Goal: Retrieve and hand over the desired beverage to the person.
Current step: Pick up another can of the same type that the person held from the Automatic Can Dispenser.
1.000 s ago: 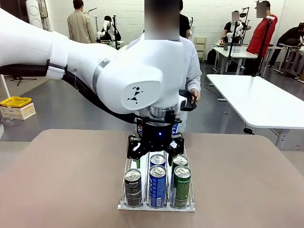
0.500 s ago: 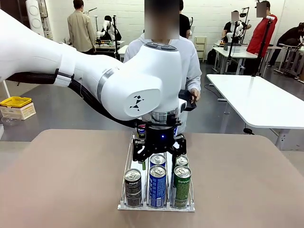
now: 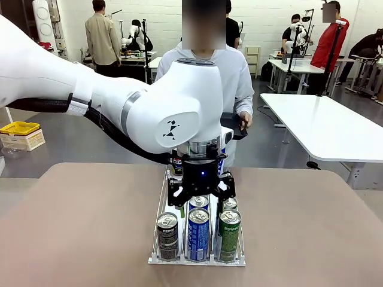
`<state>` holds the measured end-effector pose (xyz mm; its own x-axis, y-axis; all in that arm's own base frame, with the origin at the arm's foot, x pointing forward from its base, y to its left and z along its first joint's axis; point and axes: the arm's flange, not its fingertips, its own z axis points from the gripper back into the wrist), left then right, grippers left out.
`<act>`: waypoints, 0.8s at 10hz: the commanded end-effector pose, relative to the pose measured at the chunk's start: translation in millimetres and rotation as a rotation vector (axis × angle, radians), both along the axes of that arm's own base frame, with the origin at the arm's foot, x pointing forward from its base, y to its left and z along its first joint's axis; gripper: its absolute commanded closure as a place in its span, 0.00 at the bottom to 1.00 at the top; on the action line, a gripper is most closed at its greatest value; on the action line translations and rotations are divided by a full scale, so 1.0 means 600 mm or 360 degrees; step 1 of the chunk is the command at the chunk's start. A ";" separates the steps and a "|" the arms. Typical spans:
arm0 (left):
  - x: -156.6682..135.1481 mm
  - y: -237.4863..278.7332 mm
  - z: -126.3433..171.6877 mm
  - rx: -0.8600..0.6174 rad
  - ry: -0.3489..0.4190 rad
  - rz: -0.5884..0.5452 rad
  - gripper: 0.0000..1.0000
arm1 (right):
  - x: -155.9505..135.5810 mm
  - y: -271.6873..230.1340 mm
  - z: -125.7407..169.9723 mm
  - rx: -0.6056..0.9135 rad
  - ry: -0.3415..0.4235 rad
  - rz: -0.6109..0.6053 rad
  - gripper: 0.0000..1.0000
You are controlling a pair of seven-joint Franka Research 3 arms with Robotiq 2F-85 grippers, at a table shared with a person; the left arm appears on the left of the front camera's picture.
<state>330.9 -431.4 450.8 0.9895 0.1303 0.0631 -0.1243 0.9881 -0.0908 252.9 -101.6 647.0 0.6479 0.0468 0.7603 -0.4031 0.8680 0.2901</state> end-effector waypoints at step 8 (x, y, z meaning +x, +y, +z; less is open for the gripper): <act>-0.001 0.016 -0.014 0.0047 0.0058 -0.0346 0.00 | 0.002 0.000 -0.002 0.0024 -0.0006 0.0028 0.00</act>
<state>331.3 -424.6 443.1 0.9981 -0.0605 0.0138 0.0613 0.9958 -0.0675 252.9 -101.6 647.0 0.6479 0.0468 0.7603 -0.4031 0.8680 0.2901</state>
